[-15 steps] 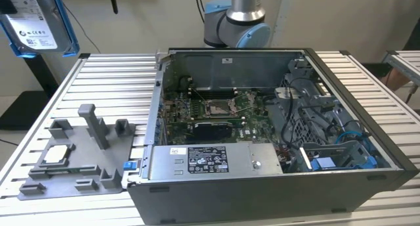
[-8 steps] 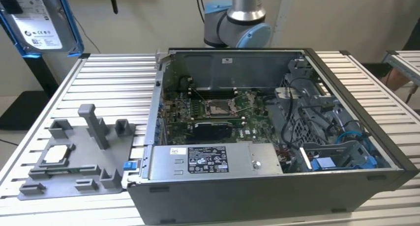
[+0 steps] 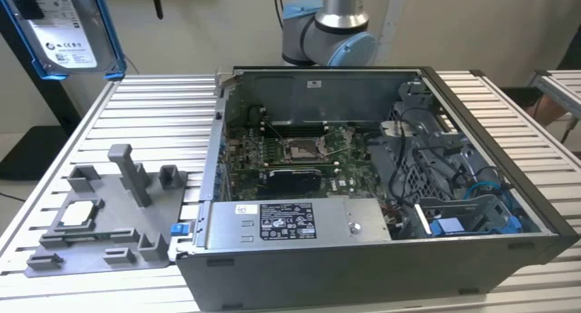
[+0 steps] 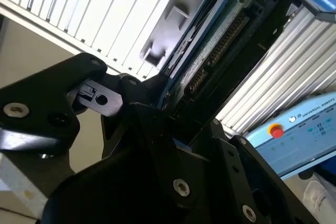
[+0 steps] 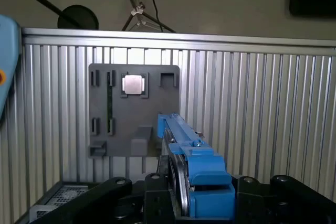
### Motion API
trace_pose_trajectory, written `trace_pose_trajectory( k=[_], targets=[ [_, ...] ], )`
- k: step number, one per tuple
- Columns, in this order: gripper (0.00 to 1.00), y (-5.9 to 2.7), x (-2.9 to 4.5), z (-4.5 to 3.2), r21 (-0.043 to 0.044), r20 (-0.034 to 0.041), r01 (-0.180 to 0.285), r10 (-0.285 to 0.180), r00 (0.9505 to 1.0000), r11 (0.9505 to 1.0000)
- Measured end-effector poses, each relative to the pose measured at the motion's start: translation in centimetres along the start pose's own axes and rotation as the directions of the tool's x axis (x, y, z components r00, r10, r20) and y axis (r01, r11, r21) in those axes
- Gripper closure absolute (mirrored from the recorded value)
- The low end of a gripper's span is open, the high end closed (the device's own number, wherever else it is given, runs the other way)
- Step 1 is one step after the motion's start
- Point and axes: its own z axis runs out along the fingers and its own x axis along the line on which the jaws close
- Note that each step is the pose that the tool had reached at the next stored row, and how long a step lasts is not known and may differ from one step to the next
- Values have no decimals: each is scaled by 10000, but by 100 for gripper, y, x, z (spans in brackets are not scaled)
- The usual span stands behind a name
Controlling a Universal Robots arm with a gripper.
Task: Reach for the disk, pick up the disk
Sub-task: 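Pick up the disk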
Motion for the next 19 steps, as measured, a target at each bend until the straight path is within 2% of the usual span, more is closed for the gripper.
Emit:
trace_pose_trajectory(
  k=[15, 19],
  targets=[
    [100, -6, 0, 0, 0, 0, 0, 0, 10000, 10000],
    [100, -57, 1, 0, -2, -1, 0, 0, 10000, 10000]
  ],
)
